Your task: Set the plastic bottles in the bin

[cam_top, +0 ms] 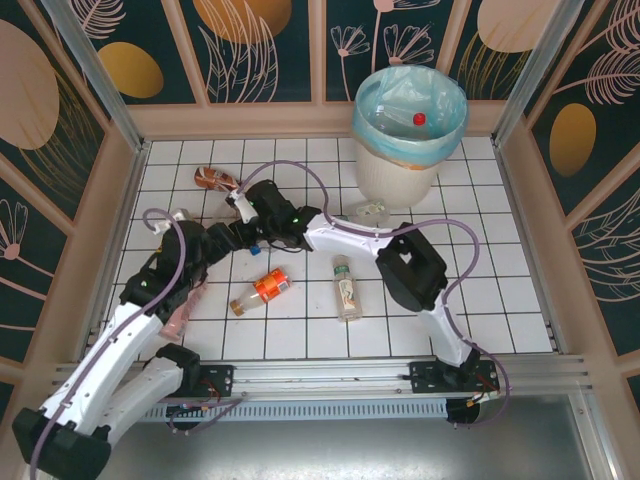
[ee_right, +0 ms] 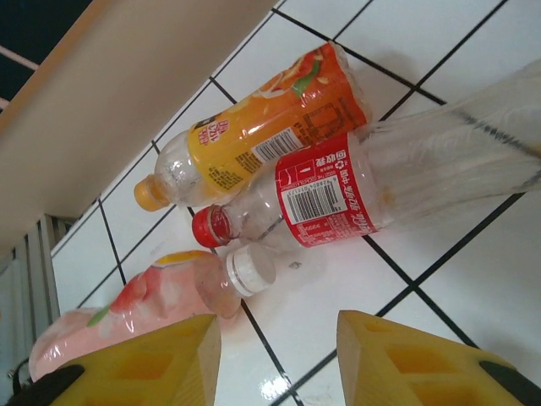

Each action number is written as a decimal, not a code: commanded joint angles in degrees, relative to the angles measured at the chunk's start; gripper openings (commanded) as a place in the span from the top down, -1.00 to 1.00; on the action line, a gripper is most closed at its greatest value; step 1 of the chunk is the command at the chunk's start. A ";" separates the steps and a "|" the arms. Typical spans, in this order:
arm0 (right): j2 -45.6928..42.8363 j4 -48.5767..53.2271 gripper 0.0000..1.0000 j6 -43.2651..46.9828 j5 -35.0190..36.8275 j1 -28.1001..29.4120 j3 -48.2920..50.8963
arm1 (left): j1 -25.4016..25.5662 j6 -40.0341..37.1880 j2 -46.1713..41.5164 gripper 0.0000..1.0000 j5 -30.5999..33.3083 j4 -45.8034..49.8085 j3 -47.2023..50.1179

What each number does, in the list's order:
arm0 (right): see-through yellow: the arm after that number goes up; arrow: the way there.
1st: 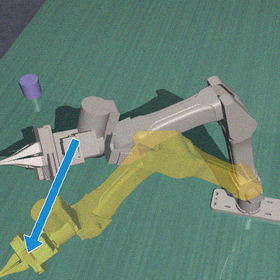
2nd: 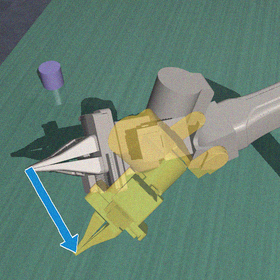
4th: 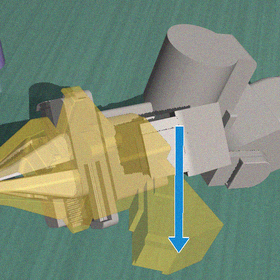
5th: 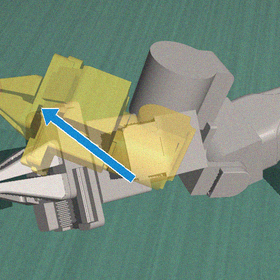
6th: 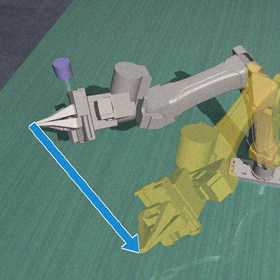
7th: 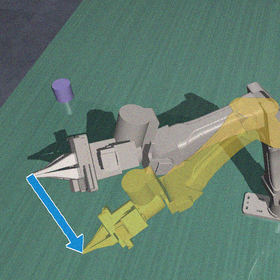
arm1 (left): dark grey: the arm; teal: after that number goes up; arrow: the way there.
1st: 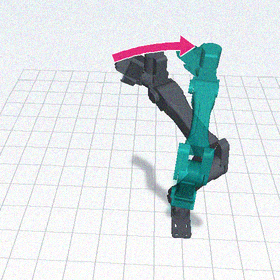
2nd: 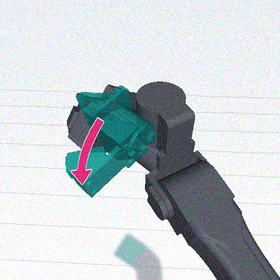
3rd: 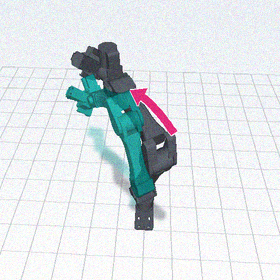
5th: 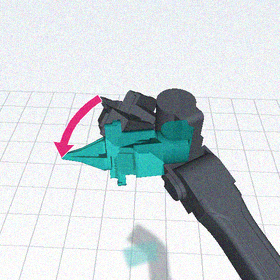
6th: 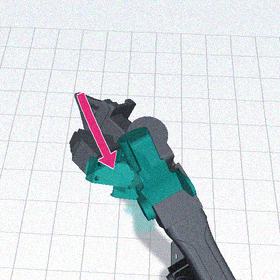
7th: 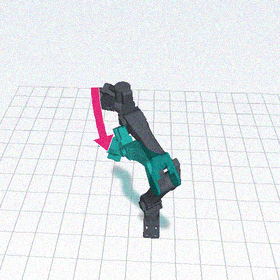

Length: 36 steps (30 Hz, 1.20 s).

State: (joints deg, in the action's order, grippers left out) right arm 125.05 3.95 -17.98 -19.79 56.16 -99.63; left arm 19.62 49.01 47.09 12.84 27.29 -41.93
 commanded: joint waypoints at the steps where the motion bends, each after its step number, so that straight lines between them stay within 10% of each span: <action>1: 3.51 2.50 0.18 -8.93 -1.08 0.74 -4.88 | -6.70 -4.50 1.80 -0.45 -3.09 -4.70 -2.10; 36: 20.11 -2.86 -0.07 -30.99 -6.15 4.57 -15.60 | -11.55 3.37 -7.88 -0.49 -0.19 -10.14 19.41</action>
State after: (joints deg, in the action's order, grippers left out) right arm 143.37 3.11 -47.48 -24.12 60.53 -112.90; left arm 8.40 52.18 39.81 12.58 19.03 -23.22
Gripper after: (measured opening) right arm 0.536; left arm 0.747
